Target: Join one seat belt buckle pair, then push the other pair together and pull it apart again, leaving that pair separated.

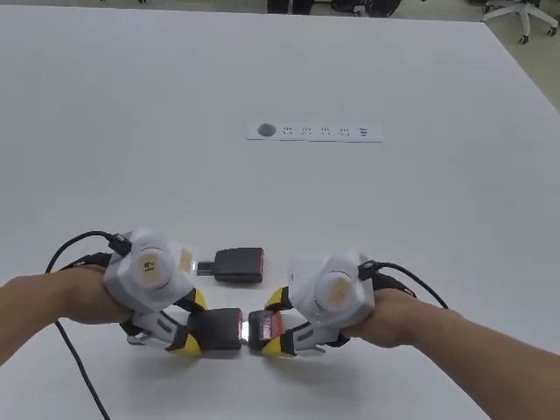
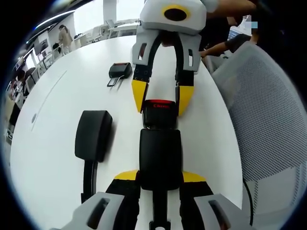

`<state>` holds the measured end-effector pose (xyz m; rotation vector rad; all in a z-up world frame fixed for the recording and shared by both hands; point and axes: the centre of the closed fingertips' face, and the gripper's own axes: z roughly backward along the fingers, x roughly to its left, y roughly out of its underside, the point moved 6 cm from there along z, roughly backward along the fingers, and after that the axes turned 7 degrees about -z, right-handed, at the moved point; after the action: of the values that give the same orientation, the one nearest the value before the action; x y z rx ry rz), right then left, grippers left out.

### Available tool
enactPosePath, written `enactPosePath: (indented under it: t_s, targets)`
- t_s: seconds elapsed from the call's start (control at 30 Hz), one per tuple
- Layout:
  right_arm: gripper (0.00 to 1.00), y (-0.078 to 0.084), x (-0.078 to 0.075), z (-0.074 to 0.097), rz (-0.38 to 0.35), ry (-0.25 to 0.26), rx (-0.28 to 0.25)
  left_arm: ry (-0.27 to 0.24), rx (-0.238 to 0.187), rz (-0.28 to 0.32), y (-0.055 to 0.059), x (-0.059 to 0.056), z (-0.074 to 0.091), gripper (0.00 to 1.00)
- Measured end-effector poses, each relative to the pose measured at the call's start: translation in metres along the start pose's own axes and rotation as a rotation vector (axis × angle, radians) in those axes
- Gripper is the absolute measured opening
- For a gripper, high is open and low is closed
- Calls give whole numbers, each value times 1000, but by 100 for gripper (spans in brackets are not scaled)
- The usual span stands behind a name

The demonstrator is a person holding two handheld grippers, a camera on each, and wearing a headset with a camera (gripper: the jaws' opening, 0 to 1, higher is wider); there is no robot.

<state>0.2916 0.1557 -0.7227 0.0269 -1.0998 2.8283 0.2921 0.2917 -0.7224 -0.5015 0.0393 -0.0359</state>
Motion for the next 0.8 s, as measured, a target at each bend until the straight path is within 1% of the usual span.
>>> enactPosePath:
  t_s: [0.13, 0.2, 0.3, 0.33, 0.43, 0.53, 0.6, 0.63, 0.7, 0.8]
  targets:
    - [30, 0, 0, 0, -2, 1, -2, -5, 3, 2, 1, 0, 1, 32]
    - [30, 0, -1, 1, -2, -1, 0, -12, 3, 14, 1, 0, 1, 32]
    - [31, -3, -1, 5, -2, 2, -12, -25, -16, 32, 0, 2, 6, 33]
    - [32, -2, -2, 6, 3, 5, -8, -32, -27, 43, -1, 2, 8, 34]
    - [35, -3, -2, 9, 7, 4, -2, -46, -36, 53, -5, 3, 13, 39]
    - [37, -6, -3, 16, 14, 10, -1, -47, -45, 55, -8, 3, 15, 40]
    - [39, -8, -3, 21, 17, 13, 2, -50, -49, 61, -12, 2, 21, 42]
    - [40, -8, -3, 22, 18, 14, 3, -53, -52, 65, -11, 3, 19, 43]
    - [41, -9, -3, 26, 29, 17, 5, -54, -59, 70, -13, 3, 23, 43]
    - [43, -11, -4, 34, 24, 23, -3, -64, -73, 84, -14, 5, 28, 44]
